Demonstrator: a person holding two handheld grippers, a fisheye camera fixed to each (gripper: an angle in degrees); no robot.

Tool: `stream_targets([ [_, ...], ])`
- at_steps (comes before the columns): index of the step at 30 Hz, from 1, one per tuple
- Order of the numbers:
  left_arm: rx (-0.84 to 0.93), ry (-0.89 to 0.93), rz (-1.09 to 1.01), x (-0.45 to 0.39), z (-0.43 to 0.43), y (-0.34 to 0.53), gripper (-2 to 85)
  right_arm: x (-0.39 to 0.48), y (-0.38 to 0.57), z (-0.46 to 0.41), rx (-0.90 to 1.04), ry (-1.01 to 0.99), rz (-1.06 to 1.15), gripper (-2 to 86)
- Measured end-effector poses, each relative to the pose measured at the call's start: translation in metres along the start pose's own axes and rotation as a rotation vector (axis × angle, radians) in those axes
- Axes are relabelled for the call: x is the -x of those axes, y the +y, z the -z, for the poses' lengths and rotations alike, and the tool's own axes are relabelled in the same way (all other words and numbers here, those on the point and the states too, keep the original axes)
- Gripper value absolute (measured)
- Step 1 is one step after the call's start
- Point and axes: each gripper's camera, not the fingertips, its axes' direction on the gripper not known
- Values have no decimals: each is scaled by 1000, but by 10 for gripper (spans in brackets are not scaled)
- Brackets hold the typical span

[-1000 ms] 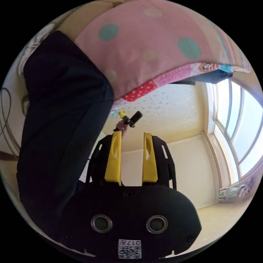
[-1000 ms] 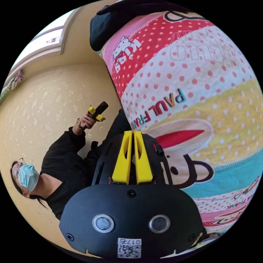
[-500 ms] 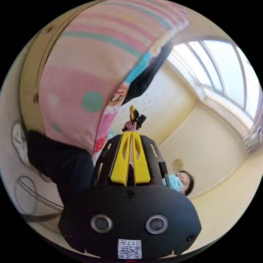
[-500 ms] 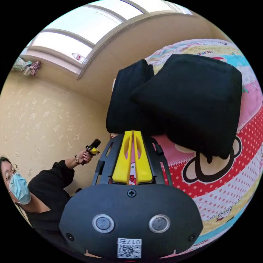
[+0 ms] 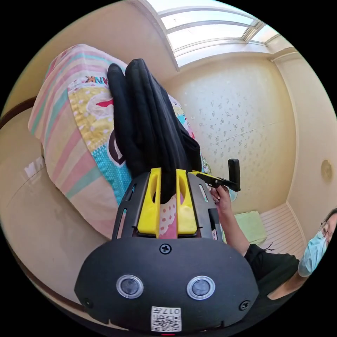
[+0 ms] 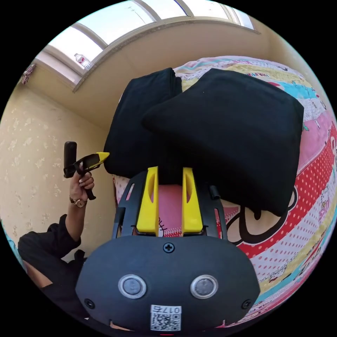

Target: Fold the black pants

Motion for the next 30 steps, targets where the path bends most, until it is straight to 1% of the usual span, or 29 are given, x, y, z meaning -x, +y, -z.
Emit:
stream_targets([
  [2, -43, 20, 35, -8, -2, 26, 58, 4, 6, -4, 13, 19, 30, 82],
  [6, -26, 5, 32, -36, -4, 62, 50, 17, 43, -3, -9, 53, 25, 51],
  [10, 83, -11, -8, -72, -3, 104, 44, 19, 89, -4, 7, 34, 4, 40],
  [12, 113, 18, -9, -81, -2, 125, 43, 12, 128, 7, -29, -33, -27, 37],
  [15, 208, 87, -24, -99, -6, 159, 42, 2, 186, 23, -65, -119, -76, 36],
  [18, 327, 221, -33, -114, -23, 189, 41, -2, 248, 38, -113, -212, -116, 35],
  [20, 448, 329, -44, -127, -45, 210, 40, -1, 286, 50, -142, -232, -135, 34],
  [22, 559, 388, -61, -144, -68, 227, 39, -1, 326, 64, -168, -221, -163, 33],
  [24, 623, 405, -93, -167, -91, 244, 39, -7, 384, 83, -275, -221, -225, 33],
  [28, 730, 397, -188, -240, -153, 287, 39, -22, 471, 111, -437, -276, -313, 31],
  [30, 781, 432, -230, -275, -180, 309, 39, -30, 540, 139, -604, -280, -396, 29],
])
